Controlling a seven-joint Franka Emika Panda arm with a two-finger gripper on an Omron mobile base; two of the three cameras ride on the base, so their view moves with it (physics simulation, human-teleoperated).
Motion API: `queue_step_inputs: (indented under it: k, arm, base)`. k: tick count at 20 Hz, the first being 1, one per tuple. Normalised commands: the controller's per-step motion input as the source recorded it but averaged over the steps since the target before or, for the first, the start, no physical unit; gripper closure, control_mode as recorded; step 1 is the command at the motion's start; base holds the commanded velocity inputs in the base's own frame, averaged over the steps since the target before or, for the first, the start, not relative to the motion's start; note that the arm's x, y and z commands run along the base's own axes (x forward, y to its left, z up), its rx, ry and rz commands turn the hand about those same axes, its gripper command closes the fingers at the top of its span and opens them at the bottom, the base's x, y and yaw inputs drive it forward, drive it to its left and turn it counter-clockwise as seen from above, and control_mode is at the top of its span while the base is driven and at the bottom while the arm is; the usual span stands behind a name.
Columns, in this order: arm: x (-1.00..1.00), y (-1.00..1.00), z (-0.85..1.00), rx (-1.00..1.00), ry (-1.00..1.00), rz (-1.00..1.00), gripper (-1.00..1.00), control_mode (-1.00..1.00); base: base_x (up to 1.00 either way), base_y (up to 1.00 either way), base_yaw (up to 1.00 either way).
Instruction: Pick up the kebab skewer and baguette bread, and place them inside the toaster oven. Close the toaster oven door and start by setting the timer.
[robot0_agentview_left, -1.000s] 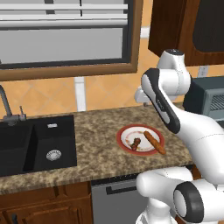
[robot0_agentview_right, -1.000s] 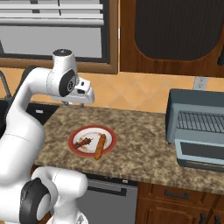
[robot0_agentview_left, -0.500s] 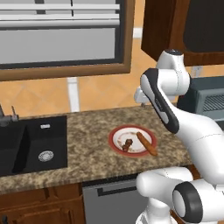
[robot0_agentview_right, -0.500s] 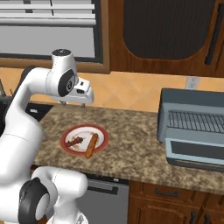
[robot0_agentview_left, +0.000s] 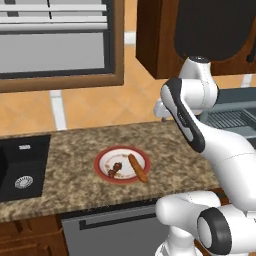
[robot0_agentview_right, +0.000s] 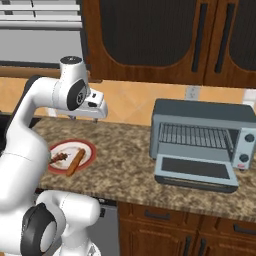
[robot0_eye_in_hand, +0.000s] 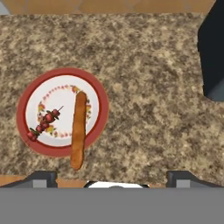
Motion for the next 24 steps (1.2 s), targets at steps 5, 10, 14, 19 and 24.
queue_step_inputs:
  k: [5, 10, 14, 19, 24]
  arm:
    - [0.00, 0.00, 0.00, 0.00, 0.00, 0.00, -1.00, 1.00]
    - [0.00, 0.00, 0.00, 0.00, 0.00, 0.00, -1.00, 1.00]
    - [0.00, 0.00, 0.00, 0.00, 0.00, 0.00, -1.00, 1.00]
    - [0.00, 0.00, 0.00, 0.00, 0.00, 0.00, -1.00, 1.00]
    - [0.00, 0.00, 0.00, 0.00, 0.00, 0.00, -1.00, -1.00]
  base:
    - [0.00, -0.55, 0.00]
    - [0.00, -0.51, 0.00]
    - [0.00, -0.10, 0.00]
    - [0.00, 0.00, 0.00]
    - [0.00, 0.00, 0.00]
